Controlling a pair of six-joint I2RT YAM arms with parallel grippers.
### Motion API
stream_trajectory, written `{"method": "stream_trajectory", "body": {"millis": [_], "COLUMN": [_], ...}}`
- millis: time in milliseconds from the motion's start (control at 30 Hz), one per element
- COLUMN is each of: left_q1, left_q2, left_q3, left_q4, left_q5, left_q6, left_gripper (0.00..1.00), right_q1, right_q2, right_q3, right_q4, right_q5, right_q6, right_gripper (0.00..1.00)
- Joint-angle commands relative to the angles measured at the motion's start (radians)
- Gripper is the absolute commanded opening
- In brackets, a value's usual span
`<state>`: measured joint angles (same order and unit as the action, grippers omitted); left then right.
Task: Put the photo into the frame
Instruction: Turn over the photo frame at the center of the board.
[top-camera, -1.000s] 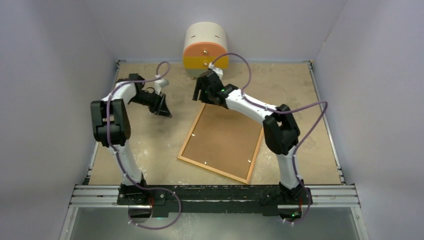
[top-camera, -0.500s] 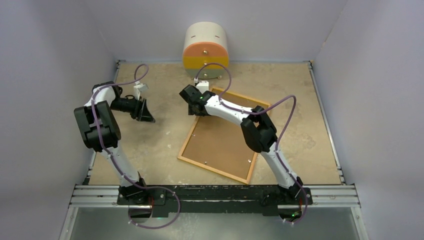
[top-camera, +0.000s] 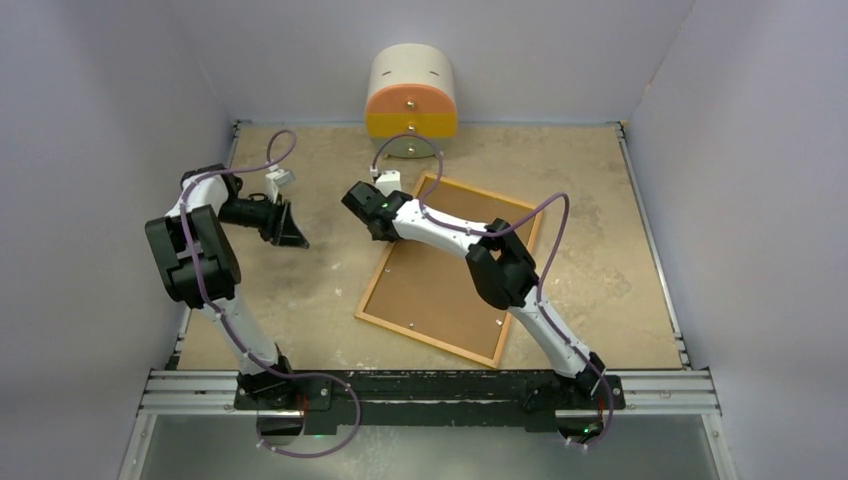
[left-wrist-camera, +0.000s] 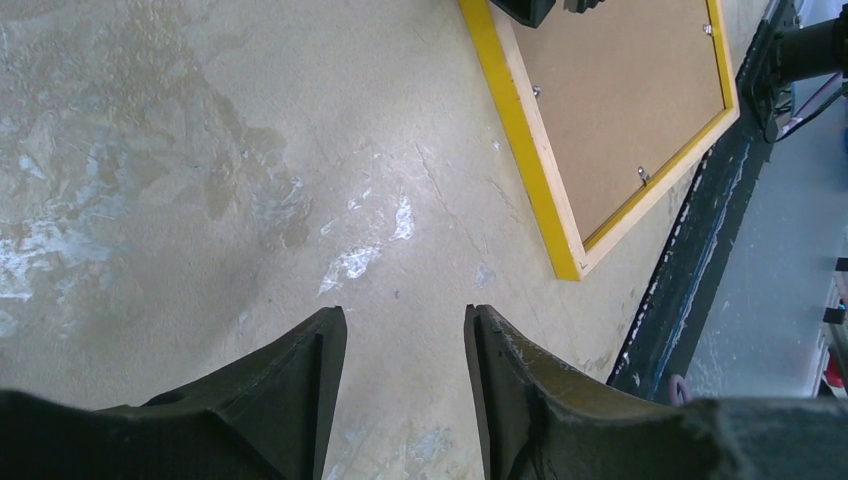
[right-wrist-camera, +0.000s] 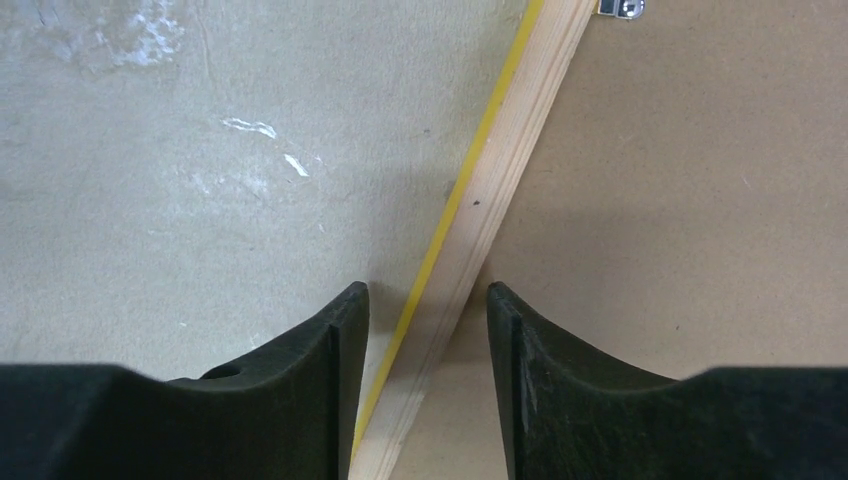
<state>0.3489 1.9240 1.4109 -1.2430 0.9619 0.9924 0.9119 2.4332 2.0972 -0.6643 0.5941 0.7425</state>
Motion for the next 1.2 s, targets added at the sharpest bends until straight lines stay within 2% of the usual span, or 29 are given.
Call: {"method": "stream_trajectory", "body": {"millis": [0, 200, 433, 667, 833, 1000, 1167], "left_q1": [0.01, 0.019, 0.033, 0.046, 0.047, 0.046, 0.047], "left_q2": [-0.04, -0.083, -0.119, -0.141, -0.139, -0.138, -0.138], "left_q3": [-0.002, -0.014, -0.041, -0.041, -0.035, -0.032, -0.032], "left_q4": [-0.029, -0.065, -0.083, -0.088, -0.082, -0.081, -0.08], "left_q5": [0.049, 0.039, 0.015, 0.021, 0.033, 0.034, 0.03], "left_q6": [0.051, 0.073, 0.087, 0.08, 0.065, 0.065, 0.07], "left_gripper": [0.5, 0.49, 0.47, 0.46, 0.45, 0.45, 0.45], "right_q1": [0.019, 0.038, 0.08, 0.146, 0.159, 0.16, 0.169], "right_q2": [0.042, 0.075, 0.01, -0.073, -0.122, -0.077, -0.036], "right_q3": [0.082, 0.139, 0.075, -0.027, -0.163, -0.109, -0.053], "right_q4": [-0.05, -0.068, -0.059, -0.012, 0.006, -0.085, -0.131], "right_q5": [0.032, 0.002, -0.051, -0.138, -0.184, -0.127, -0.078], "right_q6": [-0.011, -0.011, 0.017, -0.126, -0.138, -0.089, -0.07], "right_gripper": [0.45, 0.23, 0.0, 0.0, 0.0, 0.18, 0.21]}}
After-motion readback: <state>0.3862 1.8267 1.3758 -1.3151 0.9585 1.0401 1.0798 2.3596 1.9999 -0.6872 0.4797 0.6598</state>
